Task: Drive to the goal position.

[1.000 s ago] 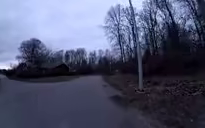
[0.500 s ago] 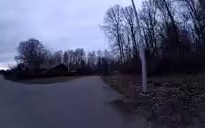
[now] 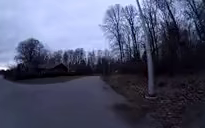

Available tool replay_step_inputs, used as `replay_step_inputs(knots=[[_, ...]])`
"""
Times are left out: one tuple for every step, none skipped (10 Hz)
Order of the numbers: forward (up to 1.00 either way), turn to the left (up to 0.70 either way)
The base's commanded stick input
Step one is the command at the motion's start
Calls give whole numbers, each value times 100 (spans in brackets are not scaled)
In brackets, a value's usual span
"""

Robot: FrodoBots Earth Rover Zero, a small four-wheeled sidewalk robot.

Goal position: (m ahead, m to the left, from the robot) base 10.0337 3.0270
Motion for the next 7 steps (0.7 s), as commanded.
replay_step_inputs(knots=[[70,0],[70,0],[70,0],[70,0],[70,0],[70,2],[70,7]])
